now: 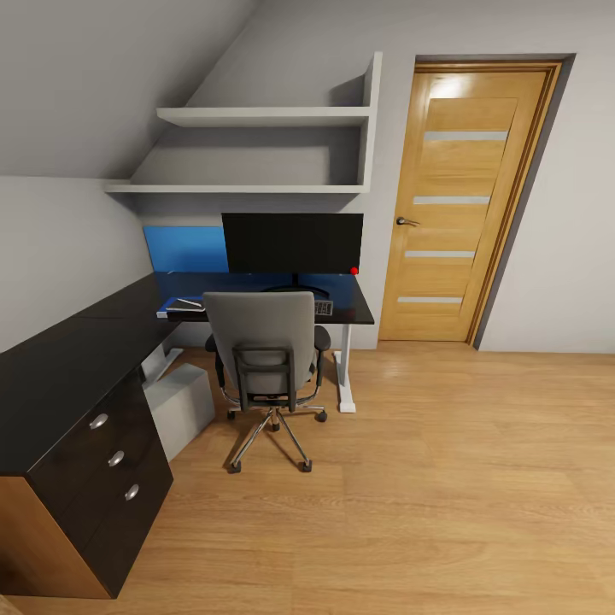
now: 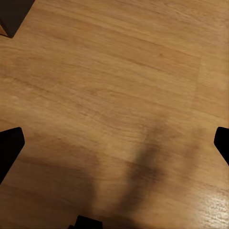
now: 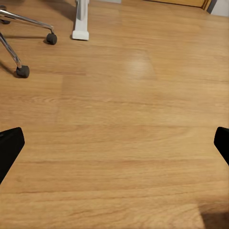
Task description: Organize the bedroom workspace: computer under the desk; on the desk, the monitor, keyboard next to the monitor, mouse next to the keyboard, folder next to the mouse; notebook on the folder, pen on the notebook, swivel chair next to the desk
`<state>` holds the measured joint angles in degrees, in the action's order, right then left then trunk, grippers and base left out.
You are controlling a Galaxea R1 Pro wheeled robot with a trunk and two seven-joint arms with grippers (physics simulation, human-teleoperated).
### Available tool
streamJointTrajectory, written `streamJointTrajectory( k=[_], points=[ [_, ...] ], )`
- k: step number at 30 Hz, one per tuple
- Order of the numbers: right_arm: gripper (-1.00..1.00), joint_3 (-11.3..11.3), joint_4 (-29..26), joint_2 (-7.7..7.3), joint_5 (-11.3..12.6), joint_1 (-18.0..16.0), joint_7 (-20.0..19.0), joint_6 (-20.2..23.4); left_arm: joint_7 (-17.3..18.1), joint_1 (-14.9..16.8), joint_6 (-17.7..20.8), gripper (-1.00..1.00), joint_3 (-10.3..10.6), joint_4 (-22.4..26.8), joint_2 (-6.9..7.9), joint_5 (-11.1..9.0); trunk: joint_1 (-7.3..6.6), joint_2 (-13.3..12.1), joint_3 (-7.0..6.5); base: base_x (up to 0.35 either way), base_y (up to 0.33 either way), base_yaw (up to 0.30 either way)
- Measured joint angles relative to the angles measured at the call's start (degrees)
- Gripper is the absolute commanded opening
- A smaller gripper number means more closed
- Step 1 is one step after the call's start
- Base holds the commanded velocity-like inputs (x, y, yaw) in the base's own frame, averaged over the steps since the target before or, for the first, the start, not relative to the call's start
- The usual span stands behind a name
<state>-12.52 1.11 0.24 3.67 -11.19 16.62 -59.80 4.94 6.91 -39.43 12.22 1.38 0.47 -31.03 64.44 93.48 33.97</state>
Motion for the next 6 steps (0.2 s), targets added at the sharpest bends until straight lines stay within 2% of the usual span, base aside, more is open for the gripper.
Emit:
streamJointTrajectory(
  k=[6],
  points=[
    [1.0,0.0,0.0,0.0,0.0,0.0,0.0,0.0,-0.01,0.0,0.0,1.0,0.0,0.0,-0.02,0.0,0.0,0.0,0.0,0.0,0.0,0.0]
  ],
)
